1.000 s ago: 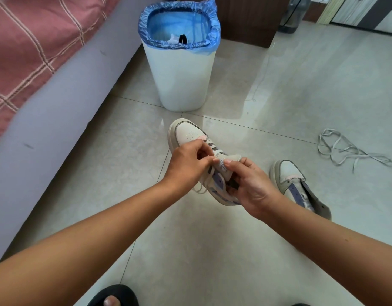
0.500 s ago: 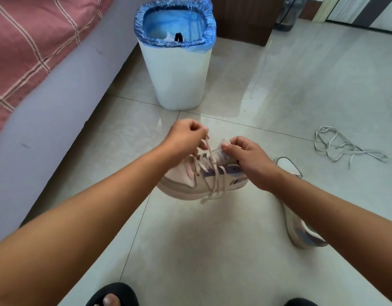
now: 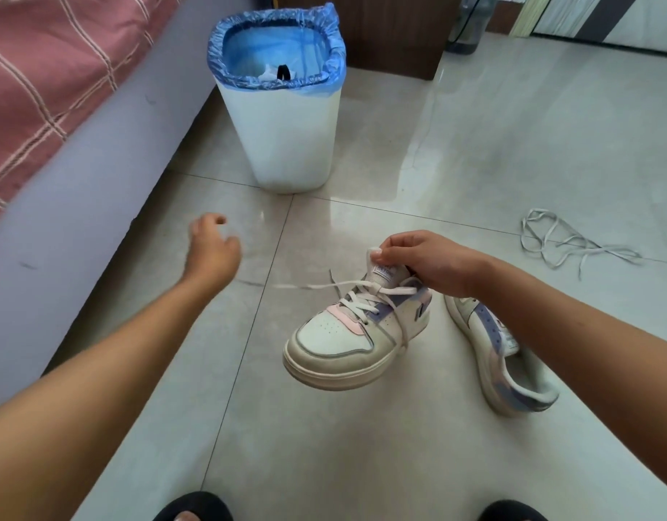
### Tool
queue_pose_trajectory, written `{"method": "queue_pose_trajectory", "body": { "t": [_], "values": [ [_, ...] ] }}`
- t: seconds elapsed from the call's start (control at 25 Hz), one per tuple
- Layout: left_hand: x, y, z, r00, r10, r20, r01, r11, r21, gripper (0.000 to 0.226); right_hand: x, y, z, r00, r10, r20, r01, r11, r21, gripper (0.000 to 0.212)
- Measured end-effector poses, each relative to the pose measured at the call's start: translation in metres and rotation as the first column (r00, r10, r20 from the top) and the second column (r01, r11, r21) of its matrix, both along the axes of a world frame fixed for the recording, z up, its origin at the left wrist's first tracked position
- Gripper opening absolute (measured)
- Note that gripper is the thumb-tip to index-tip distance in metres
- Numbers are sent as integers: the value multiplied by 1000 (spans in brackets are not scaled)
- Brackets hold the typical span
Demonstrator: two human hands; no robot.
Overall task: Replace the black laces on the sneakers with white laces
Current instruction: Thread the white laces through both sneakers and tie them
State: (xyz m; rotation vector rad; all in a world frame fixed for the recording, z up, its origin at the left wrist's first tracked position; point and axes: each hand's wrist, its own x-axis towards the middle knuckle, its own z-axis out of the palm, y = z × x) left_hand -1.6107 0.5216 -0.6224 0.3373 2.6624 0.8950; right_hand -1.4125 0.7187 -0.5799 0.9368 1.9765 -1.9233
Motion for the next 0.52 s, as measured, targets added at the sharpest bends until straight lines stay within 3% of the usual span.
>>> {"method": "queue_pose_trajectory", "body": {
  "t": [0.08,0.16,0.2,0.36,0.44,0.52],
  "values": [
    [30,17,11,911,-401,92,391,914,108,25,-2,-1,1,999,37,13,-37,999,12,16],
    [66,32,30,716,-651,253,611,759,225,21,-6,-3,1,998,57,3,-57,998,20,17],
    [76,36,33,659,-700,275,654,714,250,17,-6,-5,2,998,56,-3,-56,998,17,17],
    [80,41,34,608,-722,330,664,691,287,23,-6,-9,0,999,52,5,-52,998,19,18],
    [76,41,34,554,-755,351,749,636,187,22,-4,-8,-2,998,58,14,-58,998,11,18],
    [66,42,37,597,-776,204,798,600,-54,21,-2,-5,-1,996,81,42,-82,997,11,19]
  ]
}}
